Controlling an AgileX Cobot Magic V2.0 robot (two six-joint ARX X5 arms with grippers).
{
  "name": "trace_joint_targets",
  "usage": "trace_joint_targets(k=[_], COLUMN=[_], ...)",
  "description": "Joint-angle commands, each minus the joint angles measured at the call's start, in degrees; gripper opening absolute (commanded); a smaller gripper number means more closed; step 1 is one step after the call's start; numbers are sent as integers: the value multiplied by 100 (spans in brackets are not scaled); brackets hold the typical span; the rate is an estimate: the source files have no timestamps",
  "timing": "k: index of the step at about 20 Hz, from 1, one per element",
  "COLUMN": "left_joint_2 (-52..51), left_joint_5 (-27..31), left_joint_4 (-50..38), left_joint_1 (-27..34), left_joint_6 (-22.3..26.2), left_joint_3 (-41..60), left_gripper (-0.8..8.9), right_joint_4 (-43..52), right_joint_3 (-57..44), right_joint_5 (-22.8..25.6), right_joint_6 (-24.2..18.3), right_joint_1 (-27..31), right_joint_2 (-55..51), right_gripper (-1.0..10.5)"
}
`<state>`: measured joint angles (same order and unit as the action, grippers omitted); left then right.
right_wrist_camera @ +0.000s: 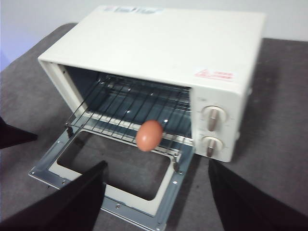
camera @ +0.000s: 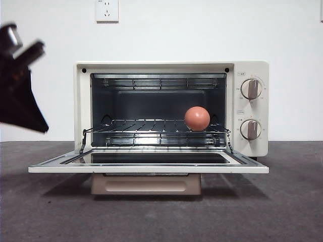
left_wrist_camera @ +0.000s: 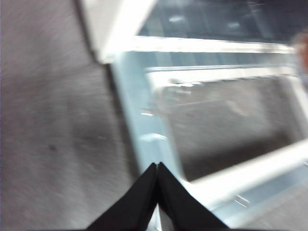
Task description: Eggoven
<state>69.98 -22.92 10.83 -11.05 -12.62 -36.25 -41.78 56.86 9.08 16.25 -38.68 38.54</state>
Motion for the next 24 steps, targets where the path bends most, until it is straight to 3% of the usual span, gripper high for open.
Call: trace_joint_targets(k=[1, 11, 19, 24], left_joint_2=[525, 2059, 2479, 2452], left_joint_5=[-118, -706, -1993, -3077], left_joint_4=[-330, -1198, -1550, -2208], left_joint_1=[46, 103, 223, 791], left_joint_6=[15, -28, -52, -695], left_joint_3=[-24, -24, -24, -24], left_gripper=[6, 6, 6, 6], right_joint_4=[-177, -688, -688, -691], right_joint_3=[101, 101, 101, 101], right_joint_5=[105, 339, 341, 345], right_joint_6=[-42, 24, 33, 114], right_joint_1=[-52, -52, -52, -52], right_joint_2=[-234, -612, -612, -612], right_gripper=[333, 333, 333, 333])
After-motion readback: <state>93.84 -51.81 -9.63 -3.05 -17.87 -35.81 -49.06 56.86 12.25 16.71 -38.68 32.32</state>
